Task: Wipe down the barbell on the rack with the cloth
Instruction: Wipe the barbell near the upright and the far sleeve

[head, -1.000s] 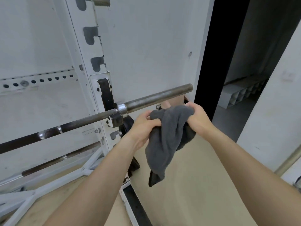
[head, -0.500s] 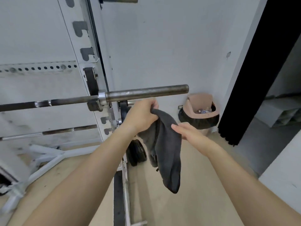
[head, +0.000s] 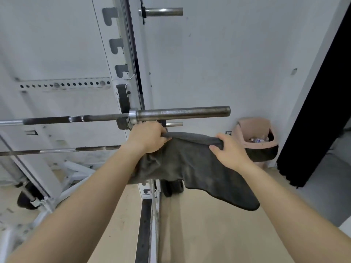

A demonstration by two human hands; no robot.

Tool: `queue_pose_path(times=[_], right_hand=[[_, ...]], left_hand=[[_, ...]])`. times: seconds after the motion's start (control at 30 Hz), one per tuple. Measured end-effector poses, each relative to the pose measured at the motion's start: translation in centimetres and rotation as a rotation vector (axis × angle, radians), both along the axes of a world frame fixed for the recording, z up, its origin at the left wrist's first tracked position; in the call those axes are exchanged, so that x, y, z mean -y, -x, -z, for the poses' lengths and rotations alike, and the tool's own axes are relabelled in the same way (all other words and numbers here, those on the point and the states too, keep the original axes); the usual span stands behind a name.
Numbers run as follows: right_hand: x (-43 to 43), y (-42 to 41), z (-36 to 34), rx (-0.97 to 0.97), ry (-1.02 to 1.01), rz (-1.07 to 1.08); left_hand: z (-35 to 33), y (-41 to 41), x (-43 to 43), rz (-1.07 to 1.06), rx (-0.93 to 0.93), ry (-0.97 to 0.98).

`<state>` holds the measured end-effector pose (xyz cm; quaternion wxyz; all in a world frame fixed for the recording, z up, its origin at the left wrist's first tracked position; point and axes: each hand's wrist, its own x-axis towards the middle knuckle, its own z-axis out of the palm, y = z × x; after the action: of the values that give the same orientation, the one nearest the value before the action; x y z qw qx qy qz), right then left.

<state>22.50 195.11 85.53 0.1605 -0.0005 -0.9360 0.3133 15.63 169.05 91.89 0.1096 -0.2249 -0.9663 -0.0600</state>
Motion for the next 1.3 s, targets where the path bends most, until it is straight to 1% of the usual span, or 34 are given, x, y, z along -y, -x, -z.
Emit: queue_pose_path(times=[0.07,0.13,0.2,0.23,0.27,0.3,0.37,0.4,0.5,0.53,0.57,0.63,0.67,0.7,0.77,0.8,0.83,0.9,0.97,1.0,1.07,1.23,1.3], right_hand=[[0.2,0.5,-1.1,0.015,0.046,-0.047],[-0.3,1.4,-1.4,0.093,0.111,-0.047],[-1.2,2.4,-1.0,0.193,0.196,-0.017],[-1.6,2.8,-0.7,0.229,0.253,-0.020],[-2.0,3.5,-0.2,0.247,0.319,-0.029],[-2.3,4.3,-0.1,0.237,0.384,-0.031],[-2.6,5.9,-0.7,0.129,0.476,-0.004],[-2.6,6.9,-1.4,0.057,0.513,0.013],[-2.7,11.7,-4.3,-0.112,0.575,0.040],[-2.8,13.5,-5.5,-0.159,0.522,0.075],[-2.9,15.4,-6.8,-0.220,0.400,0.123],[-3.5,19.0,-9.0,-0.342,0.083,0.194],[-3.8,20.8,-9.7,-0.356,-0.046,0.221],[-4.0,22.5,-9.8,-0.318,-0.147,0.244],[-3.7,25.1,-8.3,-0.146,-0.273,0.273],[-3.1,25.6,-6.7,-0.072,-0.322,0.251],[-2.3,25.7,-5.0,-0.032,-0.380,0.193],[-1.1,24.8,-2.0,-0.044,-0.518,0.060],[-0.6,24.5,-1.2,-0.061,-0.662,0.012],[-0.5,24.7,-1.4,-0.056,-0.710,-0.011],[0.5,25.3,-1.7,-0.076,-0.773,-0.058],[7.5,28.0,-0.8,-0.204,-0.774,-0.171],[8.3,28.4,-0.1,-0.261,-0.776,-0.204]], left_hand=[[-0.1,0.7,0.4,0.028,0.065,-0.290],[-0.4,1.3,0.7,-0.007,0.100,-0.575],[-0.6,2.0,1.0,-0.074,0.100,-0.750],[-0.6,2.4,1.1,-0.116,0.097,-0.777],[-0.7,2.9,1.3,-0.159,0.077,-0.732],[-0.8,3.5,1.4,-0.202,0.040,-0.626],[-1.2,5.2,1.5,-0.275,-0.089,-0.401],[-1.6,6.3,1.5,-0.297,-0.164,-0.328],[-2.9,9.9,0.6,-0.305,-0.350,-0.225],[-3.3,11.4,0.1,-0.297,-0.391,-0.219],[-3.6,13.0,-0.3,-0.289,-0.435,-0.221],[-4.5,16.7,-1.1,-0.280,-0.484,-0.206],[-4.7,18.7,-1.5,-0.282,-0.463,-0.177],[-4.4,20.7,-2.0,-0.286,-0.422,-0.152],[-2.4,23.5,-3.2,-0.243,-0.281,-0.184],[-0.6,24.2,-3.8,-0.174,-0.230,-0.218],[1.4,24.3,-4.2,-0.074,-0.216,-0.235],[4.3,23.5,-4.2,0.096,-0.227,-0.152],[5.3,23.1,-3.5,0.152,-0.248,-0.015],[5.3,23.0,-3.0,0.156,-0.260,0.049],[5.5,23.5,-2.0,0.156,-0.295,0.113],[6.0,24.8,0.4,0.103,-0.338,0.123],[6.0,24.6,0.1,0.064,-0.343,0.128]])
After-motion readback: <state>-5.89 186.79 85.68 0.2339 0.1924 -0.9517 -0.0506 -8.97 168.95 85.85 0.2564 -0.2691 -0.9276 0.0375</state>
